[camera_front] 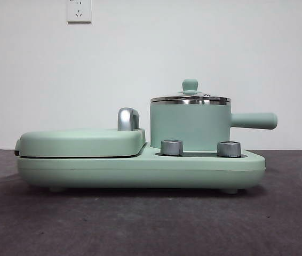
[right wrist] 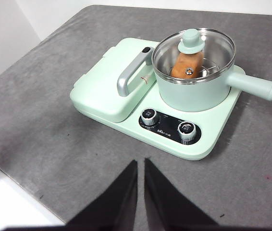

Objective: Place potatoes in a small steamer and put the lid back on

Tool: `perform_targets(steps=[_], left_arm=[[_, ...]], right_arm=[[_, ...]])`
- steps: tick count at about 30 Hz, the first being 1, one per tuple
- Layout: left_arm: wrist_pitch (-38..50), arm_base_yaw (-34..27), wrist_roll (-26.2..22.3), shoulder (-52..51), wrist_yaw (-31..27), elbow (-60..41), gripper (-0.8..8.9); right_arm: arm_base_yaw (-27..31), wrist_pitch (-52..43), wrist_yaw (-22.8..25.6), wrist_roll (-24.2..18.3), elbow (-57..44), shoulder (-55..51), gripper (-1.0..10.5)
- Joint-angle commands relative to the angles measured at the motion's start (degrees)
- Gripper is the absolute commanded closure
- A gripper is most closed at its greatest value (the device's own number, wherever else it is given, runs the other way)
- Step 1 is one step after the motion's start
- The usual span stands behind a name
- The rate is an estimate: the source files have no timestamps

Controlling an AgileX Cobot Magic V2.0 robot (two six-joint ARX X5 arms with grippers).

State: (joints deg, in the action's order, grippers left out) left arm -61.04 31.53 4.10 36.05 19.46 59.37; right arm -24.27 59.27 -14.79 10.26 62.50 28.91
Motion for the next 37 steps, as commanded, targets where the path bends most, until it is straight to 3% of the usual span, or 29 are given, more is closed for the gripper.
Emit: perform_targets(steps=[1, 6, 10, 12, 15, 18, 21, 24, 31, 37], left_arm=[[0.6, 0.3, 0.2, -0.3, 0.0, 0.6, 7.88], [0.6, -0.1, 0.2, -2.1, 0.0, 0.2, 7.88], [6.8, -5.5, -0.6, -6.7, 0.7, -3.3, 7.94], [11.7, -9.6, -0.4, -9.9, 0.6, -7.9, 7.94], [26.5, -17.4, -0.8, -16.9, -1.7, -20.1, 7.94], [37.3, -23.1, -1.9, -23.6, -7.1, -32.1, 7.94], [42.2, -27.1, -0.7, -29.7, -12.6, -41.4, 7.94], [43.1, -28.9, -0.4, -33.9, -15.8, -48.1, 7.94], [43.8, -30.0, -2.4, -35.9, -16.1, -55.7, 7.94], [51.8, -30.0, -2.5, -35.9, -16.1, -58.3, 7.94]], right_arm=[[-0.2, -0.8, 0.2, -0.5, 0.6, 0.2, 9.3], [-0.2, -0.8, 0.2, -0.5, 0.6, 0.2, 9.3], [-0.2, -0.8, 0.2, -0.5, 0.6, 0.2, 9.3], [-0.2, -0.8, 0.2, -0.5, 0.6, 0.2, 9.3], [-0.2, -0.8, 0.2, -0.5, 0.6, 0.2, 9.3], [-0.2, -0.8, 0.0, -0.5, 0.6, 0.2, 9.3], [-0.2, -0.8, 0.0, -0.5, 0.6, 0.2, 9.3], [-0.2, -0.8, 0.0, -0.5, 0.6, 0.2, 9.3], [-0.2, -0.8, 0.0, -0.5, 0.6, 0.2, 9.3], [-0.2, -0.8, 0.0, -0.5, 0.6, 0.2, 9.3]])
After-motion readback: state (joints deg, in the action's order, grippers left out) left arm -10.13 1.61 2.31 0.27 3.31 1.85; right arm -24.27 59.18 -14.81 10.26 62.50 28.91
